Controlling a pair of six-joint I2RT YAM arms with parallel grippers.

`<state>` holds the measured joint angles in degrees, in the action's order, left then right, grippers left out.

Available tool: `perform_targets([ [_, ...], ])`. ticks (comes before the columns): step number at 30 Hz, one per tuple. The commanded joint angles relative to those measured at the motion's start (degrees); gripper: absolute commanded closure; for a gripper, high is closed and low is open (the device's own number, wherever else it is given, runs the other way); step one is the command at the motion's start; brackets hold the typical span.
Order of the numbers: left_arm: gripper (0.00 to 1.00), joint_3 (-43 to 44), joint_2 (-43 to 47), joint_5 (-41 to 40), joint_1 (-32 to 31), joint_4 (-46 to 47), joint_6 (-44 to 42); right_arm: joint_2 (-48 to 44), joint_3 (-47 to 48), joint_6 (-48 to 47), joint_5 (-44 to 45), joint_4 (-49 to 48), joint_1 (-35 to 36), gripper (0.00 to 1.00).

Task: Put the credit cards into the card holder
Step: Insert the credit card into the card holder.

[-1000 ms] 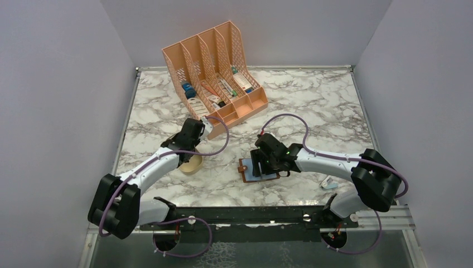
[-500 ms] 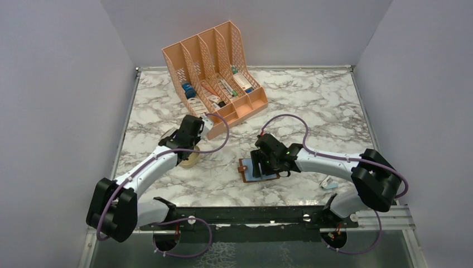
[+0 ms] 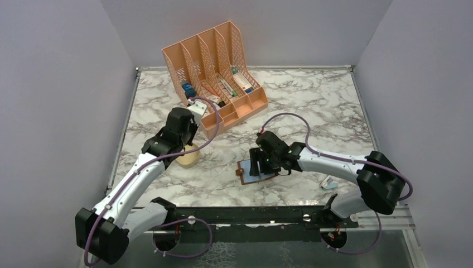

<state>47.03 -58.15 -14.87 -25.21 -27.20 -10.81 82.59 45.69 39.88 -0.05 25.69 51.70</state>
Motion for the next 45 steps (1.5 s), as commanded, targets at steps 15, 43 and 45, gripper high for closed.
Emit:
perform_targets([
  [15, 1.00, 5.19, -7.54, 42.65, 0.05, 10.71, 50.07, -5.35, 2.14, -0.92, 13.05, 4.36, 0.24, 0.64],
  [43, 1.00, -11.66, -23.28, 34.29, -16.27, 39.11, 71.13, -5.26, -6.70, 1.02, 9.02, -1.98, -3.02, 0.75],
  [45, 1.00, -12.52, -24.12, 33.85, -16.28, 40.27, 71.12, -5.48, -7.41, 1.50, 7.75, -2.66, -3.01, 0.75],
])
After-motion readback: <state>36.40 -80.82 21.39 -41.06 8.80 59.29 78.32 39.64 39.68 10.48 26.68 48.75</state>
